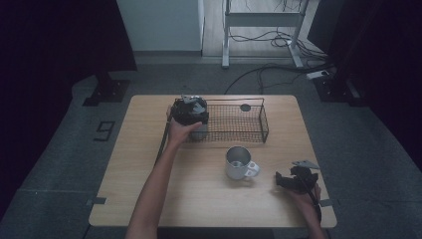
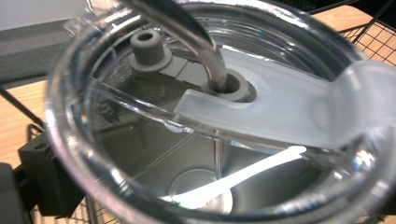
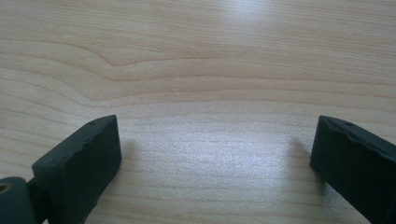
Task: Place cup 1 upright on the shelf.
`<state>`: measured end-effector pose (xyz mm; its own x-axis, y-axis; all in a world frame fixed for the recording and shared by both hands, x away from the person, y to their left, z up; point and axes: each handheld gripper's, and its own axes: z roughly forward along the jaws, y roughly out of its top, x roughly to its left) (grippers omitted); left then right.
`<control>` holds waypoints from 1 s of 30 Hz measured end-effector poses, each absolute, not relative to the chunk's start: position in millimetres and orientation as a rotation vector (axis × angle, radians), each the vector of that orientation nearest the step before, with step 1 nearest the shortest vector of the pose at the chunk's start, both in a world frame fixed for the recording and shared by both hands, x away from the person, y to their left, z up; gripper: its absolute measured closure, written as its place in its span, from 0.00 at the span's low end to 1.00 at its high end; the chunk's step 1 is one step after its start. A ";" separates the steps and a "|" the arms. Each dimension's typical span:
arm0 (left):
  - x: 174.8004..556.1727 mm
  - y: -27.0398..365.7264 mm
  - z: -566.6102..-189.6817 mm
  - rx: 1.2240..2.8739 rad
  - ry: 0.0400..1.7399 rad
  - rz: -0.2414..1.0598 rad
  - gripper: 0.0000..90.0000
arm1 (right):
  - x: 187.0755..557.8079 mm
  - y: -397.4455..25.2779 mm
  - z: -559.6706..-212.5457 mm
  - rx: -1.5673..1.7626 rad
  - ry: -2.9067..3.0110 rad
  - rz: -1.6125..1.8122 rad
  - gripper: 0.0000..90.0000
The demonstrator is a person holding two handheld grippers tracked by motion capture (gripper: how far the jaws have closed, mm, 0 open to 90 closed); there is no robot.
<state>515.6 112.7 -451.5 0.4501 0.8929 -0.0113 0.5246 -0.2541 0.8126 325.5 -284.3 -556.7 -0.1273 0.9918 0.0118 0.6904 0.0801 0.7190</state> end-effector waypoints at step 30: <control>456.0 150.0 -437.1 1.876 1.131 0.564 0.01 | 325.4 -284.3 -556.6 1.659 1.872 0.806 0.02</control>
<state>456.0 150.0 -437.1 0.4886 0.8713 -0.0467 0.4872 -0.2280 0.8430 325.4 -284.3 -556.6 -0.1254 0.9920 0.0119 0.6905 0.0787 0.7190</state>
